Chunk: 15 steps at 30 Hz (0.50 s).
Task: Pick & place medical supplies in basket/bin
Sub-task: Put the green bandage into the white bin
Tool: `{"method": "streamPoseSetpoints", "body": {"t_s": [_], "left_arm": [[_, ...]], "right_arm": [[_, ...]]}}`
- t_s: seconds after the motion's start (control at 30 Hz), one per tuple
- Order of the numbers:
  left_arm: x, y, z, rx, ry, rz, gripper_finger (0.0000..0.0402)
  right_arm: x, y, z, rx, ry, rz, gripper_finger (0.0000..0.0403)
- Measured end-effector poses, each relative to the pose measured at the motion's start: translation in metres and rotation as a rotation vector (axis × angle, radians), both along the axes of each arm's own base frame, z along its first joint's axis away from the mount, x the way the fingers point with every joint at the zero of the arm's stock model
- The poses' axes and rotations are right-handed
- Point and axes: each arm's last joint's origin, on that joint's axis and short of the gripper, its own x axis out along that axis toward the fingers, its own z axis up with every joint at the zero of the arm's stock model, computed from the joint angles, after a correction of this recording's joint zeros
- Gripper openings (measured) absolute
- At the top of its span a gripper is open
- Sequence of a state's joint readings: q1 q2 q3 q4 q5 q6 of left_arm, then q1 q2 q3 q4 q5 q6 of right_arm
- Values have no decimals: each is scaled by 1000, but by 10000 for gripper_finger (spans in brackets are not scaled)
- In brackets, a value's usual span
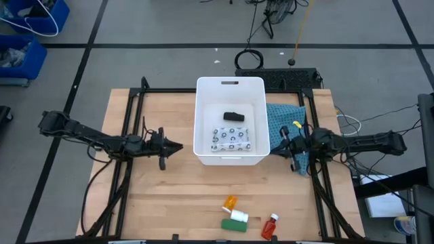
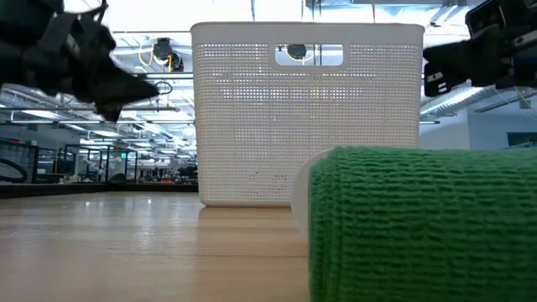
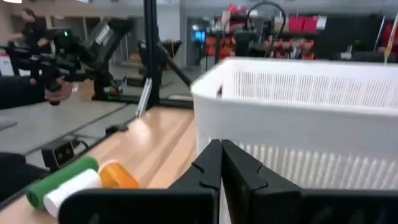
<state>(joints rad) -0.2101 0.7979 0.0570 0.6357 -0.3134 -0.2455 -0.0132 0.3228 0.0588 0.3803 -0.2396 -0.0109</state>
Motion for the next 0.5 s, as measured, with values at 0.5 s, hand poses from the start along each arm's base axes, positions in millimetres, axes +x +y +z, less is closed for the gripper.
{"method": "streamPoseSetpoints", "body": {"t_s": [0.5], "left_arm": [[67, -94, 141, 290, 76, -207, 3]], "right_arm": [[-1, 3, 7, -96, -96, 95, 0]]}}
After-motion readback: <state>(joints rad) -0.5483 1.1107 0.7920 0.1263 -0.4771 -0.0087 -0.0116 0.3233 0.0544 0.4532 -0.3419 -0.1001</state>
